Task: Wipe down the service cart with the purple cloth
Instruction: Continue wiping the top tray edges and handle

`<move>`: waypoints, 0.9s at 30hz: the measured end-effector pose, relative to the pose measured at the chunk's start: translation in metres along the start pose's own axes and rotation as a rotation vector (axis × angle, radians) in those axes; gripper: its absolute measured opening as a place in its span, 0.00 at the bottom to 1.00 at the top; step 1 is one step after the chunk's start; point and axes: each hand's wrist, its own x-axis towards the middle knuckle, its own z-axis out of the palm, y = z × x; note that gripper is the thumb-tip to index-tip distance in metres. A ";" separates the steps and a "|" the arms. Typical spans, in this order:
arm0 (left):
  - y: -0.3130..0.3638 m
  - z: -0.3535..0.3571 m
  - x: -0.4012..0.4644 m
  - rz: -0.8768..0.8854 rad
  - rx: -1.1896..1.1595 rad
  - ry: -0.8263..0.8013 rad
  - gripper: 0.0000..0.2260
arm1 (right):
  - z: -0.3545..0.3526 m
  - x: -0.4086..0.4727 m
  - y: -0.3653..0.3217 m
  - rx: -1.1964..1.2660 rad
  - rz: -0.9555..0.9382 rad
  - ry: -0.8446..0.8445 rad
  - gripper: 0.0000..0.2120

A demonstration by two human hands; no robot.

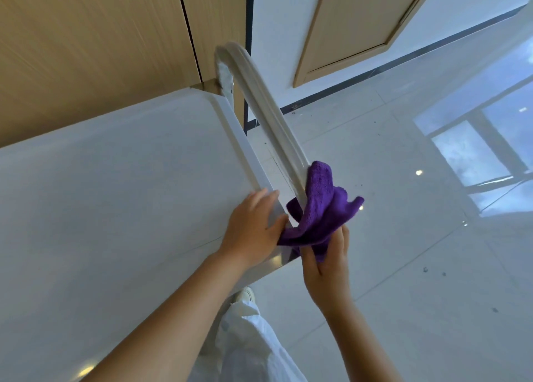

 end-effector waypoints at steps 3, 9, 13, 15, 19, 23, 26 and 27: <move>-0.016 0.007 0.006 0.018 0.339 -0.094 0.24 | 0.006 -0.003 0.016 -0.023 0.131 0.023 0.14; -0.016 0.013 0.007 0.008 0.547 -0.113 0.27 | 0.009 -0.001 0.016 0.014 0.180 0.048 0.17; -0.017 0.009 0.009 0.056 0.573 -0.073 0.25 | 0.002 0.021 0.004 -0.075 0.061 0.029 0.18; -0.020 0.009 0.008 0.053 0.547 -0.059 0.24 | 0.000 0.029 -0.002 -0.156 -0.021 -0.003 0.20; -0.023 0.009 0.009 0.106 0.487 -0.003 0.25 | -0.003 0.049 -0.020 -0.304 -0.131 -0.063 0.25; -0.026 0.010 0.011 0.115 0.533 0.019 0.28 | 0.003 0.074 -0.046 -0.441 -0.107 -0.155 0.31; -0.027 0.009 0.014 0.087 0.534 -0.005 0.23 | 0.013 0.107 -0.066 -0.553 -0.085 -0.284 0.32; -0.026 0.009 0.014 0.079 0.531 -0.029 0.23 | 0.019 0.118 -0.072 -0.582 -0.084 -0.325 0.33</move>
